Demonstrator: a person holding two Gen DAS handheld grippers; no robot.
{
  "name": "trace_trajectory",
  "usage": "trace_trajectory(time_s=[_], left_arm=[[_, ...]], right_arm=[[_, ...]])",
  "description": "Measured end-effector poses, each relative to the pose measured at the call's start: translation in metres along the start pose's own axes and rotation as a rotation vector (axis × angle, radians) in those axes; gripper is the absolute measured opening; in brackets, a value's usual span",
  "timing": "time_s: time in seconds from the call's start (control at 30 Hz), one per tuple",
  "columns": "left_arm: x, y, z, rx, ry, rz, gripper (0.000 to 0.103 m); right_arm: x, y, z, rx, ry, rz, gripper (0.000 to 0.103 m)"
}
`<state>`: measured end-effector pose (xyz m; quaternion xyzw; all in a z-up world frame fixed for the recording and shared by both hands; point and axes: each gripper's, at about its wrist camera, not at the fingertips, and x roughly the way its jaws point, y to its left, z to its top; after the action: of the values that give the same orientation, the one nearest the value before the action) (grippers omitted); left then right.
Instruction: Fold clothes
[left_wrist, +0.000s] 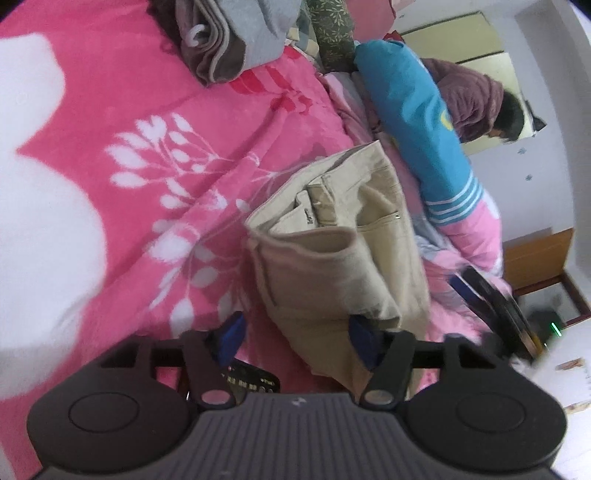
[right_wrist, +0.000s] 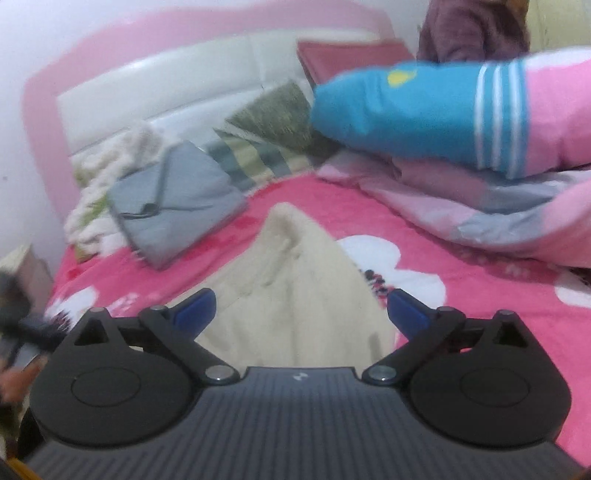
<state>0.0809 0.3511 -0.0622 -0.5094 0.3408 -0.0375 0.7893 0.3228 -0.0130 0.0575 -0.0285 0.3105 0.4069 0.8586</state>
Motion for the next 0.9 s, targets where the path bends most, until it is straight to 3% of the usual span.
trace_trajectory(time_s=[0.17,0.23,0.33,0.57,0.67,0.83,0.87,0.9], left_arm=[[-0.001,0.005,0.001,-0.029,0.028,-0.065,0.07],[-0.004,0.005,-0.001,-0.028,0.025,-0.111,0.082],[-0.009,0.002,-0.004,-0.005,0.011,-0.15,0.091],[-0.003,0.003,0.001,0.019,0.004,-0.118,0.088],[0.004,0.002,0.007,0.04,0.0,-0.074,0.071],[0.017,-0.006,0.016,0.126,0.019,0.023,0.026],[0.018,-0.007,0.017,0.141,0.019,0.031,0.02],[0.019,-0.008,0.018,0.15,0.015,0.036,0.014]], right_arm=[[0.071,-0.024,0.036,0.071,0.063,-0.009,0.1],[0.09,-0.03,0.046,0.069,0.07,-0.008,0.1],[0.115,-0.036,0.053,0.101,0.135,0.052,0.101],[0.141,-0.03,0.045,0.075,0.227,0.074,0.101],[0.148,-0.03,0.041,0.067,0.241,0.067,0.101],[0.17,-0.036,0.037,0.067,0.29,-0.017,0.1],[0.174,-0.036,0.034,0.075,0.305,-0.01,0.097],[0.176,-0.036,0.03,0.085,0.32,0.005,0.082]])
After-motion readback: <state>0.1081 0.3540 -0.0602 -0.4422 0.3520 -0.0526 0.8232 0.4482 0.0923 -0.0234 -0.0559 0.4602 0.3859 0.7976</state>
